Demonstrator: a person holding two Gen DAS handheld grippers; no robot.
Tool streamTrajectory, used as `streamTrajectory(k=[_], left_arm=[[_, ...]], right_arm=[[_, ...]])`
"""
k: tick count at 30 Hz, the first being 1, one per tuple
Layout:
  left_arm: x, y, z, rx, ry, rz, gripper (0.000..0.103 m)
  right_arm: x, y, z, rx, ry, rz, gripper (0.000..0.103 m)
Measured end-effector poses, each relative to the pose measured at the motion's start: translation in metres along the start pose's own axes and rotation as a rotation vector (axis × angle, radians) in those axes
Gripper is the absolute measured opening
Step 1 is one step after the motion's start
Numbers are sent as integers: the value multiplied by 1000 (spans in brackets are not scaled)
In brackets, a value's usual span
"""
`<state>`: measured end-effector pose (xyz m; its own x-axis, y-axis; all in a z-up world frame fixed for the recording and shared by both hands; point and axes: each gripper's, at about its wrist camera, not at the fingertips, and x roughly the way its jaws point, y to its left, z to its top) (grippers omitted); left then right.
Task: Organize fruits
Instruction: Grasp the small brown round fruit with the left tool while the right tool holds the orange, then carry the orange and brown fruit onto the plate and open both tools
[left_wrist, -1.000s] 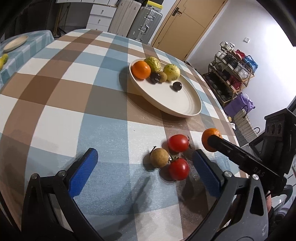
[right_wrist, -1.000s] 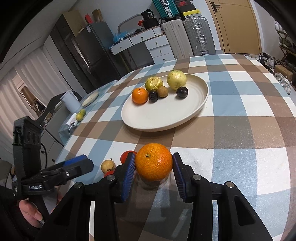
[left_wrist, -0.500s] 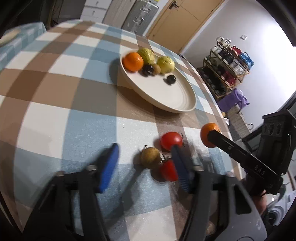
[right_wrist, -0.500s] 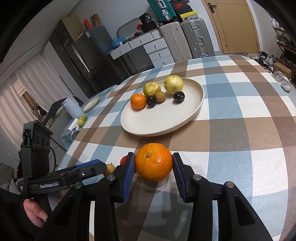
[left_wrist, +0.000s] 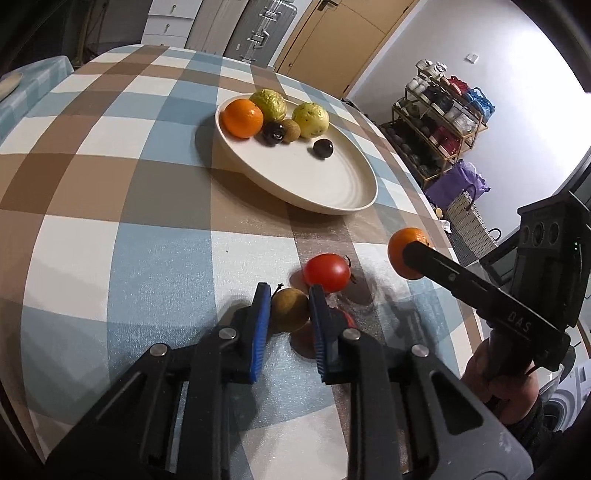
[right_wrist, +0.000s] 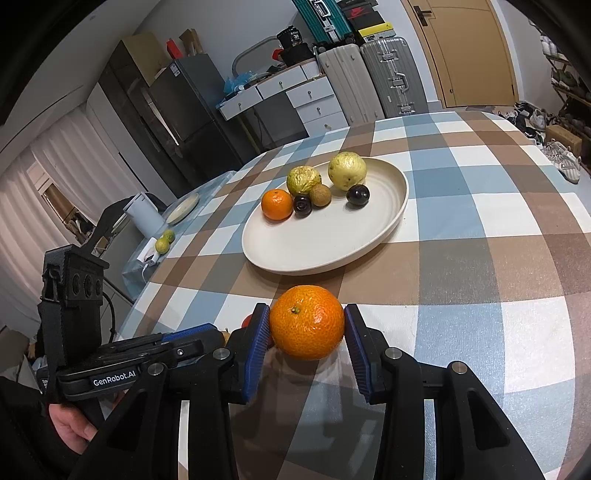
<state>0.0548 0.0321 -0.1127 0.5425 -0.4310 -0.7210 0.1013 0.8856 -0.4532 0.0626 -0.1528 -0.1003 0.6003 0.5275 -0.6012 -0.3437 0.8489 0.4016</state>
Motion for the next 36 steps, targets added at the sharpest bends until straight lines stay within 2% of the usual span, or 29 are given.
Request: streamTrajectory(k=[12,26,31,36], left_arm=[[-12,9,29,-7,-55,-10,18],[-2,9,110,7,-125,-44,18],[16,12,131,10,-110,-47,18],[37,16,138,15,-85,-54,18]], right_arm=[[2,-1,11,7,-11,11,42],[19,-1,52,0,-17,32,42],[34,1,73,-10,-9,52,42],[55,-2,95,4,-3,77,42]])
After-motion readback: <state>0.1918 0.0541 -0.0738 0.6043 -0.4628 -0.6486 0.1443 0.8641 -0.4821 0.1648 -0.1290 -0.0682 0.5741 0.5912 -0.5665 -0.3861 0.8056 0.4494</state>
